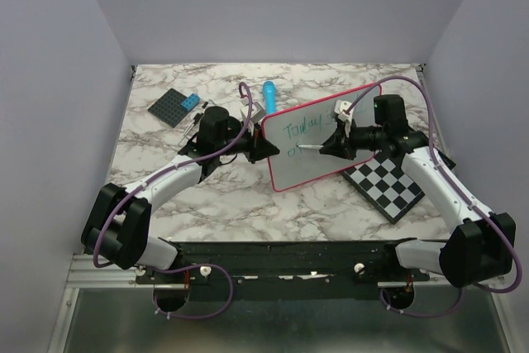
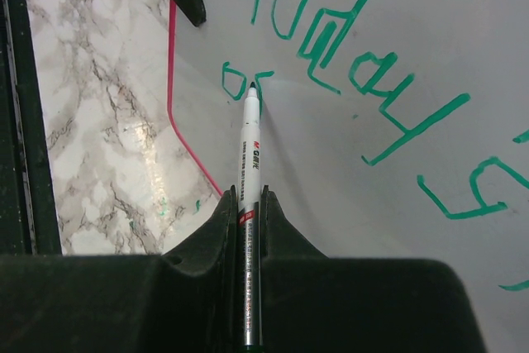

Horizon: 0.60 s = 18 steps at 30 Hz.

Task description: Write a sentence on the whiteboard

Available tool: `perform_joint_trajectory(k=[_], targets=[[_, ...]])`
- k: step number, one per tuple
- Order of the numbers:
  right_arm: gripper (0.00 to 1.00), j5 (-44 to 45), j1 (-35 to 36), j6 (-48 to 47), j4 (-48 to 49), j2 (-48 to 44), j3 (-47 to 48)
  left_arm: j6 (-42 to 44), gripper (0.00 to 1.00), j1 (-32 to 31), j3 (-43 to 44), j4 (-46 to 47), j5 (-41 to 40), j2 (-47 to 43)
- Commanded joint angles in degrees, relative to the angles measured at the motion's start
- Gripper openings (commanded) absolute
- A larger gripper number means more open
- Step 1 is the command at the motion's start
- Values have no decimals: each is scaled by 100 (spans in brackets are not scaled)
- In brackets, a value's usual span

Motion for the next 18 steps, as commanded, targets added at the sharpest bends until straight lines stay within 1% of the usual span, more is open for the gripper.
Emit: perform_joint_trajectory(k=[1, 12, 18], targets=[[0, -112, 101, 48, 58, 127, -61, 417, 0, -40, -108, -1000, -201, 222], [0, 161, 153, 241, 225, 118, -79, 417, 0, -40, -108, -1000, -192, 204], [1, 337, 31, 321, 269, 66, -70, 434, 0, -40, -108, -1017, -192, 187]])
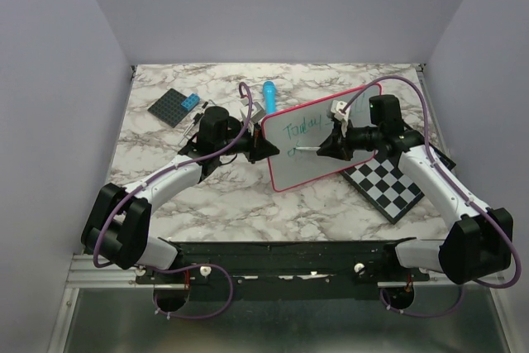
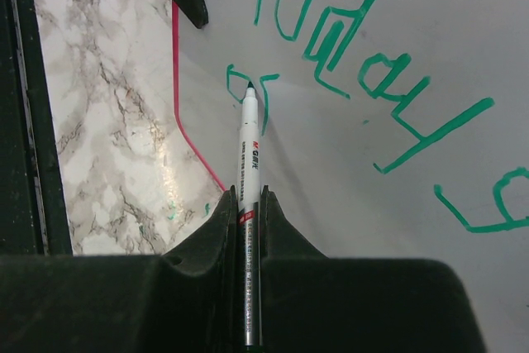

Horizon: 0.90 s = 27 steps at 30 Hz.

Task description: Write a sentence on the whiteboard

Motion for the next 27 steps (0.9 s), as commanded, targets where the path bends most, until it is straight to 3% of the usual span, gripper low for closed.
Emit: perform_joint_trajectory(k=[1, 11, 27], targets=[[1, 275, -122, 106, 192, -85, -68, 432, 0, -40, -108, -1008, -194, 178], [0, -348, -351, -184, -1, -375, -182, 441, 0, -40, -99, -1017, -194, 196], [1, -146, -694, -149, 16, -375, -76, 441, 0, -40, -108, -1017, -176, 196]])
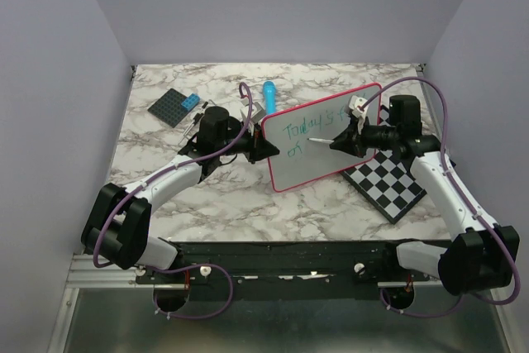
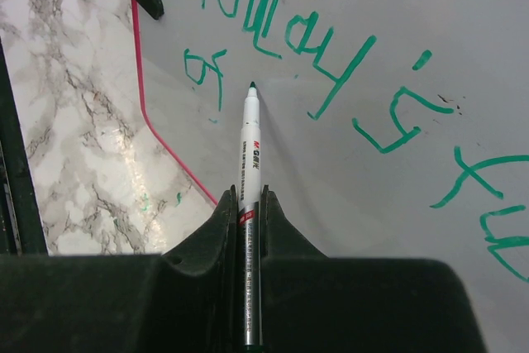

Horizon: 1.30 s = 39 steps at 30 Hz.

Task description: Write a sentence on the whiteboard

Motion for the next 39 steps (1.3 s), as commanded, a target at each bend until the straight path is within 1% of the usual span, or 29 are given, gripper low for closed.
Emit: perform_joint_trajectory(k=[1, 13, 19, 39], targets=[[0, -2, -14, -53, 43, 92, 50, 441, 0, -40, -101, -1000, -179, 204], [1, -178, -5, 88, 210, 382, 173, 441, 0, -40, -101, -991, -143, 231], [1, -204, 21, 27, 96, 505, 200, 441, 0, -40, -93, -991, -143, 240], [1, 191, -23, -404, -229, 374, -160, 458, 0, -40, -93, -1026, -152, 222]])
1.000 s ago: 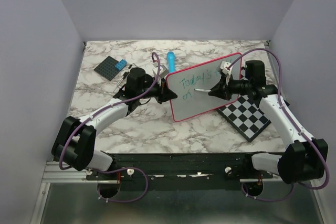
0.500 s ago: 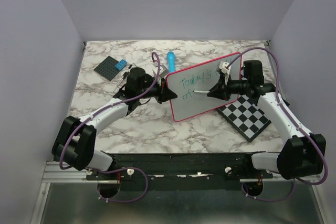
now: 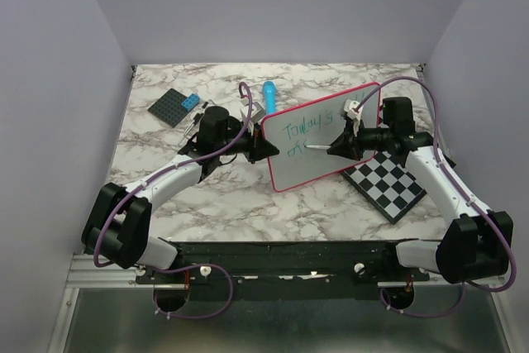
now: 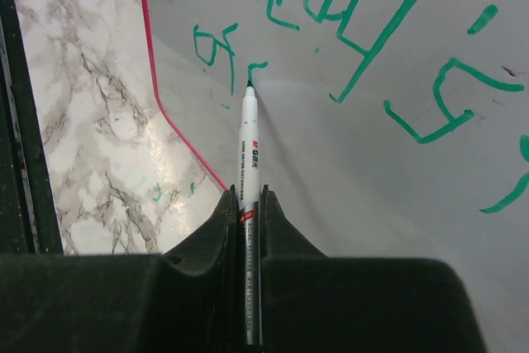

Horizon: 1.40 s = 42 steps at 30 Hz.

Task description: Write a sentence on the whiteboard

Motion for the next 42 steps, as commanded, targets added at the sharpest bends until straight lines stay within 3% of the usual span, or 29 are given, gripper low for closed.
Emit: perform_joint_trajectory(k=[1, 15, 42], targets=[[1, 368, -30, -283, -77, -57, -180, 472, 0, -51, -101, -1002, -154, 202], [1, 272, -21, -495, -270, 92, -409, 480, 0, -51, -93, -1011, -154, 202], [1, -220, 49, 261, 20, -22, 233, 498, 0, -51, -84, -1020, -137, 229]])
